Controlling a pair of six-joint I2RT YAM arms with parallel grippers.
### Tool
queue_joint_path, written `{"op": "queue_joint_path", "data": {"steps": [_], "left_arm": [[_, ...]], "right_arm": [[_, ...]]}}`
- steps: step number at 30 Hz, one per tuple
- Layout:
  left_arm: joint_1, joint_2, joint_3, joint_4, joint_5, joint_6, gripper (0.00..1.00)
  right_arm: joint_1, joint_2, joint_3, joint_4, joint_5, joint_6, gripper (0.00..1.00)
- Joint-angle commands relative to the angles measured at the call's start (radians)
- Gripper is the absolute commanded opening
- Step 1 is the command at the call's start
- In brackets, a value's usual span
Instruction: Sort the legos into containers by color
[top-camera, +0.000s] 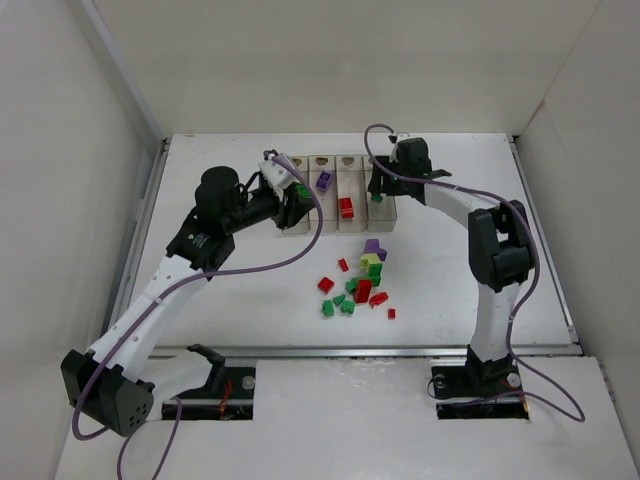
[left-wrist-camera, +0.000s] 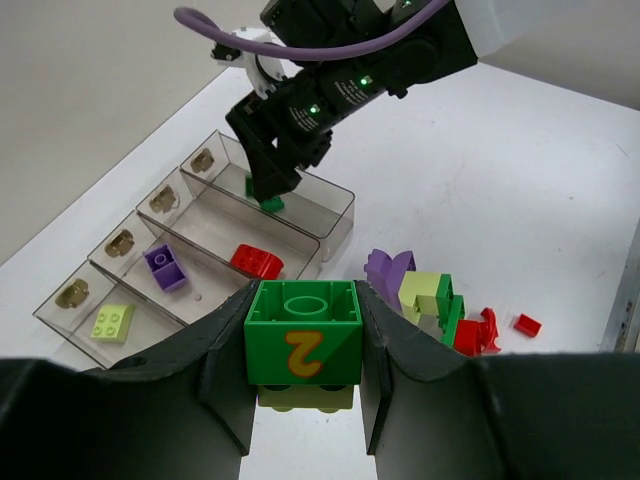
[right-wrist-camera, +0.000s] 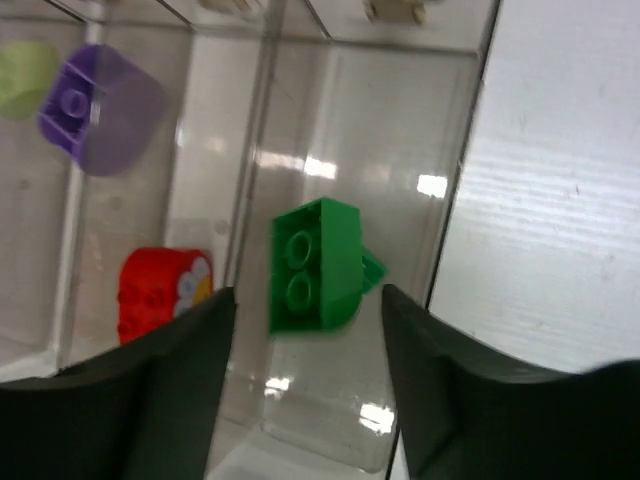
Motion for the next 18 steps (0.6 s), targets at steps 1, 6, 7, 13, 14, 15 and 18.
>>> {"op": "queue_joint_path", "data": {"steps": [1, 6, 7, 13, 14, 15, 18], "left_arm": [[0.006, -0.032, -0.008, 0.026, -0.006, 0.013, 0.00], [0.006, -0.032, -0.008, 0.026, 0.005, 0.013, 0.00], [0.006, -0.032, -0.008, 0.026, 0.005, 0.013, 0.00], [0.006, -0.032, -0.008, 0.039, 0.046, 0.002, 0.00], [0.006, -0.032, -0.008, 0.039, 0.059, -0.012, 0.00], [0.006, -0.032, 0.003, 0.052, 0.095, -0.012, 0.00], [0.006, -0.023, 0.017, 0.072, 0.213, -0.033, 0.00]], "right_arm": [[-0.009, -0.007, 0.063, -0.057, 0.046, 0.027, 0.69], [-0.010, -0.054, 0.063, -0.057, -0.054, -0.045, 0.91], [-0.010, -0.083, 0.054, -0.057, -0.054, -0.070, 0.91], [0.046, -0.264, -0.042, -0.025, -0.237, -0.323, 0.92], [0.059, -0.331, -0.056, -0.025, -0.283, -0.370, 0.91], [0.073, -0.367, -0.073, -0.025, -0.334, -0.463, 0.91], [0.109, -0.496, -0.150, -0.025, -0.611, -0.614, 0.91]]}}
